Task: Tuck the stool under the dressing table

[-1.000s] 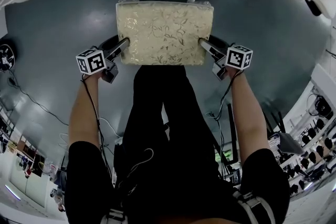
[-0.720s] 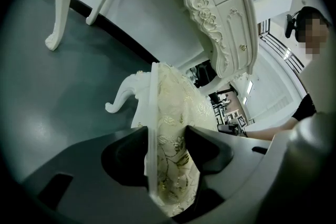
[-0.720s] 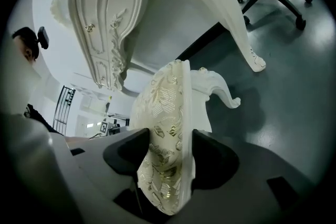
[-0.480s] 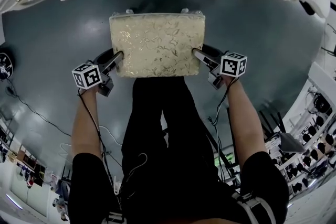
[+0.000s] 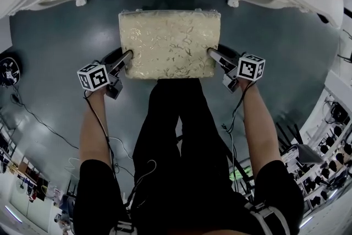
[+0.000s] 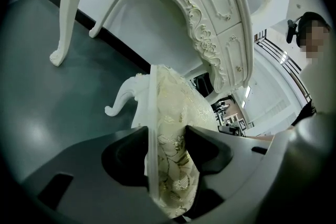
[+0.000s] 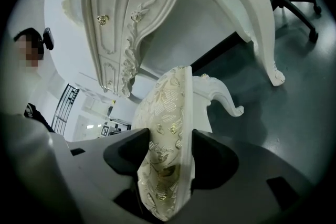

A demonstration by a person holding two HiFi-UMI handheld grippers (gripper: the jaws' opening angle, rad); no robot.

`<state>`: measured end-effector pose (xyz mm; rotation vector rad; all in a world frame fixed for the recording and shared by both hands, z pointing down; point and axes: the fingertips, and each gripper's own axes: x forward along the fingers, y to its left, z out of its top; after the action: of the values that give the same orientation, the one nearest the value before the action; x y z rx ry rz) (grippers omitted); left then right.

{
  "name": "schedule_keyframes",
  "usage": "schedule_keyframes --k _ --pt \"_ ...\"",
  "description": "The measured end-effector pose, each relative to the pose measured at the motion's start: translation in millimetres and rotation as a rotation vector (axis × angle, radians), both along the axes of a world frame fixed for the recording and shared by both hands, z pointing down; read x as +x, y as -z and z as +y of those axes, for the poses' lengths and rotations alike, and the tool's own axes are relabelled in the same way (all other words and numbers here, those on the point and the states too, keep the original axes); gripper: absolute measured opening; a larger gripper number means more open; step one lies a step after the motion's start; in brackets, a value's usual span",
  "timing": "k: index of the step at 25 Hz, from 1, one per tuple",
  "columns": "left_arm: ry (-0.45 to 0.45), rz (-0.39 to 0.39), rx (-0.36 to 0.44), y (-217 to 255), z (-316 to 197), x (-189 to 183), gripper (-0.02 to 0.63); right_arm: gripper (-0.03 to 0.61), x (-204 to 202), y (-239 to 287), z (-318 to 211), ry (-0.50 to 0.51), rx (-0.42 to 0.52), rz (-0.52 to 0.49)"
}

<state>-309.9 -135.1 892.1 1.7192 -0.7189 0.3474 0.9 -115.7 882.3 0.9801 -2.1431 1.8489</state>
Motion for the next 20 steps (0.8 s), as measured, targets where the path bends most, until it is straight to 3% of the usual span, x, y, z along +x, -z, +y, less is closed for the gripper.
schedule_keyframes --k 8,13,20 --pt "0.066 0.023 0.066 37 -25 -2 0.232 0.27 3 36 -33 -0.1 0.144 -0.025" --pt "0.075 0.017 0.126 35 -97 -19 0.232 0.268 -17 34 -106 -0.088 0.202 -0.034" --pt "0.133 0.006 0.255 17 -182 -37 0.232 0.27 -26 12 -174 -0.201 0.305 -0.07"
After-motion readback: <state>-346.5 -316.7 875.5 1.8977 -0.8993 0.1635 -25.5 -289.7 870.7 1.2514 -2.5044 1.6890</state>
